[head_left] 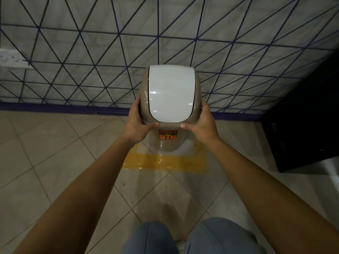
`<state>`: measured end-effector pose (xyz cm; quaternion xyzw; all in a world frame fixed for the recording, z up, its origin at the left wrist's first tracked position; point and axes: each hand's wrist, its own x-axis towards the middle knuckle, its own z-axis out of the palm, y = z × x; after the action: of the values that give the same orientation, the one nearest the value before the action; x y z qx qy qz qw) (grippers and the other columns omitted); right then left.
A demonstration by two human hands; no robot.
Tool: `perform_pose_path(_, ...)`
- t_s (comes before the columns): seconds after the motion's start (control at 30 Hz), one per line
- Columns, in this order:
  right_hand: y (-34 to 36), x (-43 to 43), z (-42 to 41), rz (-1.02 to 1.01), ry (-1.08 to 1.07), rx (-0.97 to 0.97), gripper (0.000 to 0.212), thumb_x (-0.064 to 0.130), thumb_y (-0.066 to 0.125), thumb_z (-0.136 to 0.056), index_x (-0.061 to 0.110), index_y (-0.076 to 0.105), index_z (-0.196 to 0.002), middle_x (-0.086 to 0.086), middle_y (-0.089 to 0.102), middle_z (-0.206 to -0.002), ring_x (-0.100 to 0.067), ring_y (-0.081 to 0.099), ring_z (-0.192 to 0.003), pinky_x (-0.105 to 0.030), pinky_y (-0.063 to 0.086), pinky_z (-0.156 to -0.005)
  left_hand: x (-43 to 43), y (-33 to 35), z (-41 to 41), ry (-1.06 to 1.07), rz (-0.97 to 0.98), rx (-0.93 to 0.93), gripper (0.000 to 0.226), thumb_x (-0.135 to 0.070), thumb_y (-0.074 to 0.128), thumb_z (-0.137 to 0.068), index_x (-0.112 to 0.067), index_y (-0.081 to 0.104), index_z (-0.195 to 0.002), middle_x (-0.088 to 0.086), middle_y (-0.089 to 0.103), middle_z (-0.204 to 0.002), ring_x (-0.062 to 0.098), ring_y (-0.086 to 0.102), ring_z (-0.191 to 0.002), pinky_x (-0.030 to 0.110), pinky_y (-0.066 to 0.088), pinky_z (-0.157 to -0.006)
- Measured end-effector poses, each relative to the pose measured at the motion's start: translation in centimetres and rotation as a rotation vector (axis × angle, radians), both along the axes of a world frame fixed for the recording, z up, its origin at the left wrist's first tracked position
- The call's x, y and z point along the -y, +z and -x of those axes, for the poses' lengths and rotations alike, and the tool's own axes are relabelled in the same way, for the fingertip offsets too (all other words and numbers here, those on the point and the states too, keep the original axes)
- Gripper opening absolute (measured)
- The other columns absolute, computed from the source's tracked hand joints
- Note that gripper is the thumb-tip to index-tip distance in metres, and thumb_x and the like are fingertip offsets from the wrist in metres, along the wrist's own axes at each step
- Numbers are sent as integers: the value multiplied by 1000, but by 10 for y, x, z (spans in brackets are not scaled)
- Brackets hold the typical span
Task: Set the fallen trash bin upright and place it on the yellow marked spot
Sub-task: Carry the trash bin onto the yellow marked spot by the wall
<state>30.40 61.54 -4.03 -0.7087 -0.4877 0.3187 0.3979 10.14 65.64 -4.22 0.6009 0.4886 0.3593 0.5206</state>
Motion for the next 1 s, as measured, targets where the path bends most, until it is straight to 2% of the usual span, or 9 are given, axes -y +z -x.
perform_pose_path(0.23,-2,-6,-3,-20,0,-13,107,10,85,-59,16,23,-146,-3,42,-144,-20,38,-133,-36,37,-108,-7,-4,0,12,-1,-17,102,1,74,-70,-22,13,-148,-1,28,-149,7,30,-130,34,41,-104)
perform_pose_path(0.4,-2,-6,-3,-15,9,-13,107,10,85,-59,16,23,-146,-4,40,-145,-20,37,-134,-37,35,-109,-7,-4,-2,49,-18,-47,102,-2,78,-67,-21,18,-147,-4,28,-145,9,31,-129,38,41,-105)
perform_pose_path(0.53,-3,-6,-4,-15,-8,39,107,14,85,-61,17,22,-147,-6,33,-147,-21,31,-136,-26,27,-104,-3,-3,-3,108,-2,-40,97,-4,79,-65,-22,26,-145,-5,34,-141,13,36,-128,43,42,-104)
perform_pose_path(0.63,-6,-6,-4,-18,-17,28,107,15,85,-61,18,21,-147,-6,33,-147,-22,31,-136,-30,29,-106,-2,-2,-4,122,29,-25,94,-4,78,-67,-21,27,-144,-3,39,-141,13,37,-127,44,42,-104)
perform_pose_path(0.77,-6,-5,-5,-18,-26,12,107,14,85,-62,18,21,-147,-6,33,-148,-22,30,-136,-30,29,-105,-1,0,-3,138,24,-46,92,-3,77,-68,-19,28,-144,1,40,-143,9,37,-123,40,43,-103)
perform_pose_path(1.0,-5,-7,-4,4,5,42,106,15,84,-63,17,20,-147,-8,32,-147,-24,32,-136,-33,31,-106,-5,-1,2,134,26,-103,89,-6,77,-70,-18,30,-144,7,39,-143,22,38,-130,47,41,-104)
